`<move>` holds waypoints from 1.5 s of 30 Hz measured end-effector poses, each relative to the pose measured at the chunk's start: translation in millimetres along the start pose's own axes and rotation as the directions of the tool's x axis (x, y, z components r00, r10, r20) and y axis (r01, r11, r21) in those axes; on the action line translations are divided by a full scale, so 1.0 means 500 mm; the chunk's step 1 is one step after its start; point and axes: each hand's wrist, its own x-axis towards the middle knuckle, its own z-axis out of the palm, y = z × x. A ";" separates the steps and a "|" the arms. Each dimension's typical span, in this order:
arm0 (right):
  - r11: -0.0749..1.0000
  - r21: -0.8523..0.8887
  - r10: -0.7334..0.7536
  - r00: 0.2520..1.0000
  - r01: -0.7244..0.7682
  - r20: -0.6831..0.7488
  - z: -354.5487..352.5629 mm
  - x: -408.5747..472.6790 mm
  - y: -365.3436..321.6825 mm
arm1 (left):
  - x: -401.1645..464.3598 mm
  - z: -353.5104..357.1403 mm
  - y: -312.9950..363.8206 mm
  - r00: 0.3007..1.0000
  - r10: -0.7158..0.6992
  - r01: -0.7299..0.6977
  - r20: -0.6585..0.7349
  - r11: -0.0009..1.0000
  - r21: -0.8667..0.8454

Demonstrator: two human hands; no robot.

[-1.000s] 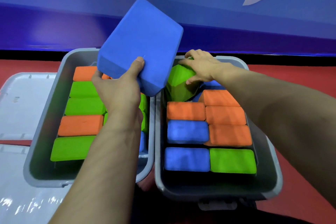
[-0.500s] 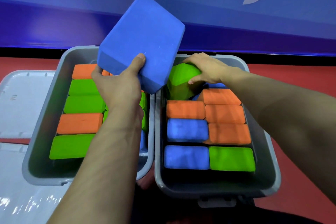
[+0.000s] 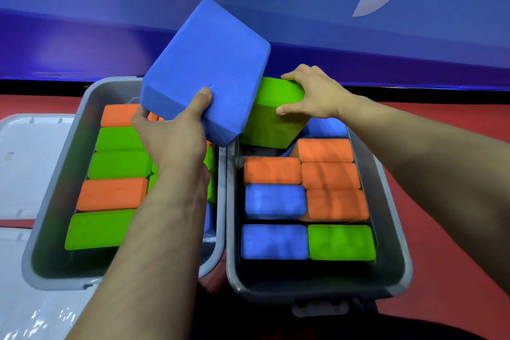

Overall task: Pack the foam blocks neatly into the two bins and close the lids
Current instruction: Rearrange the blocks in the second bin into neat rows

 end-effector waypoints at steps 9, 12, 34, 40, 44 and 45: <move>0.986 -0.149 -0.065 0.993 0.080 0.100 -0.004 0.007 -0.015 | 0.001 -0.001 0.004 1.000 0.010 -0.010 -0.017 1.000 -0.005; 0.978 -0.193 -0.060 0.989 0.085 0.132 0.000 0.013 -0.016 | 0.002 -0.001 0.004 1.000 0.014 -0.014 -0.020 1.000 -0.007; 0.985 -0.169 0.008 0.953 0.045 0.302 0.216 -0.023 0.006 | 0.003 0.007 -0.014 1.000 -0.006 0.006 -0.018 1.000 -0.002; 0.999 0.018 0.043 0.976 -0.048 0.215 0.296 -0.044 0.023 | 0.008 0.015 -0.026 1.000 -0.020 0.020 -0.017 1.000 0.012; 0.990 -0.124 0.096 0.972 -0.071 0.214 0.305 -0.041 0.026 | 0.003 0.022 -0.037 1.000 0.020 -0.020 -0.002 0.999 0.048; 0.986 -0.135 0.124 0.966 -0.094 0.228 0.304 -0.044 0.022 | 0.003 0.023 -0.039 0.999 0.043 -0.044 0.009 0.997 0.063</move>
